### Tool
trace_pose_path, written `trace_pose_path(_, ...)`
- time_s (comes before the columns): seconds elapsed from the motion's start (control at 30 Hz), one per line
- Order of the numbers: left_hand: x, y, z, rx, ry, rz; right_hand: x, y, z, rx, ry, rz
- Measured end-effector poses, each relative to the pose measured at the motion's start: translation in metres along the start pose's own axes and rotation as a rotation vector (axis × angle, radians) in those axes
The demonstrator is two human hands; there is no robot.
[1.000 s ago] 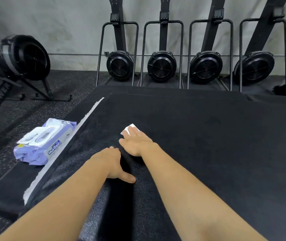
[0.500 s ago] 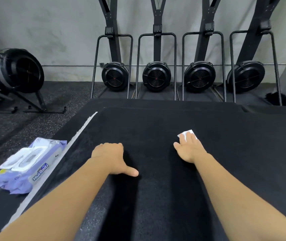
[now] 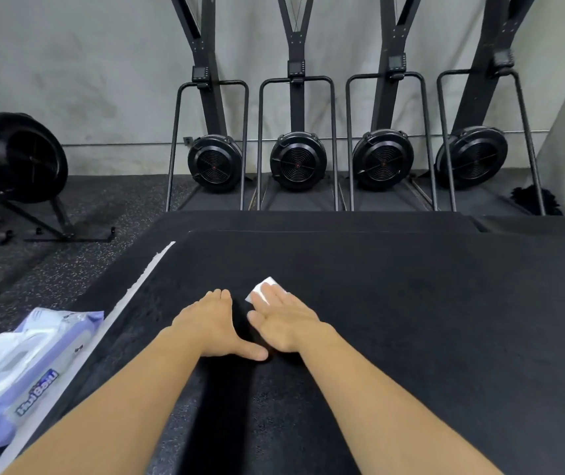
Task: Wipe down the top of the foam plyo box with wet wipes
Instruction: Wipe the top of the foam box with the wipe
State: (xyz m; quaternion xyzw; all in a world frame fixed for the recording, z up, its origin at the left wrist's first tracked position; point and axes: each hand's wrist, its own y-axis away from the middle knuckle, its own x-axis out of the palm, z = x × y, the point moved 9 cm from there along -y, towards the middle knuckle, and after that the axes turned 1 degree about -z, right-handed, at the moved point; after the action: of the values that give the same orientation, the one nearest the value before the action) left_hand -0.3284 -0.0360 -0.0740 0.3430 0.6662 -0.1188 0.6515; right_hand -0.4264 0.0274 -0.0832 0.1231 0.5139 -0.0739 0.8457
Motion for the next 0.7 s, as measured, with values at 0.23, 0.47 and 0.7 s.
trace_pose_path(0.23,0.004,-0.012,-0.016,-0.017,0.026,0.112,-0.054,0.031,-0.119,0.27,0.014,-0.127)
trace_pose_path(0.47,0.012,-0.014,-0.018,0.007,0.027,0.137,-0.059,0.024,-0.135,0.449,-0.057,-0.167)
trace_pose_path(0.7,0.011,-0.019,-0.02,0.021,-0.003,0.129,-0.006,-0.034,-0.018,0.199,-0.139,-0.079)
